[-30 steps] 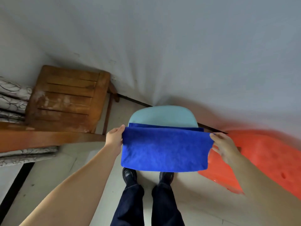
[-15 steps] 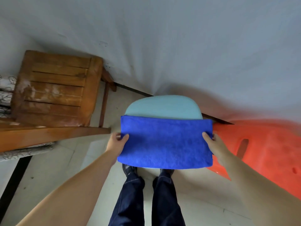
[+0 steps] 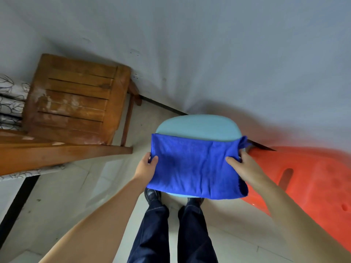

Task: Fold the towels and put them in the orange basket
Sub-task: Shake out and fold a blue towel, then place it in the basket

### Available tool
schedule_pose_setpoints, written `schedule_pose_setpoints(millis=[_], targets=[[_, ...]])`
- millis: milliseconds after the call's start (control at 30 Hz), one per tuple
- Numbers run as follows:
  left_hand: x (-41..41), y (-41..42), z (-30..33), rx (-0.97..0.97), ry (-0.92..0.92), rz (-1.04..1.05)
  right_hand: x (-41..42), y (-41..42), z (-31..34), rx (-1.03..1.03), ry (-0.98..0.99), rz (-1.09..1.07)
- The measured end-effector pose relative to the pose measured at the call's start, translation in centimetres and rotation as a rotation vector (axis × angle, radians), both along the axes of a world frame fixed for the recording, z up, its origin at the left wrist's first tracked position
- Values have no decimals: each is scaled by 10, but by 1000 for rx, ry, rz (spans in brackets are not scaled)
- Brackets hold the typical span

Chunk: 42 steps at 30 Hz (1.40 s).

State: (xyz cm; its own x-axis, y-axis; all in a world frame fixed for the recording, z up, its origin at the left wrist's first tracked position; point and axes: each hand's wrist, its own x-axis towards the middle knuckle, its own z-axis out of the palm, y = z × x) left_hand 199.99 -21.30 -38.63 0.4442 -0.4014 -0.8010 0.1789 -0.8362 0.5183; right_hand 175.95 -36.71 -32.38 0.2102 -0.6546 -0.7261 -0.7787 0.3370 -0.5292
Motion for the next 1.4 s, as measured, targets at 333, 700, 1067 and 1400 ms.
schedule_pose_setpoints(millis=[333, 700, 1067, 1400], targets=[[23, 4, 8, -24, 402, 234, 165, 94, -21, -102, 20, 198], [15, -3, -2, 21, 118, -12, 130, 82, -45, -120, -42, -56], [-14, -41, 90, -253, 167, -208, 58, 44, -10, 399, -218, -622], [1, -55, 194, -426, 476, -115, 30, 34, 102, 598, -676, -699]])
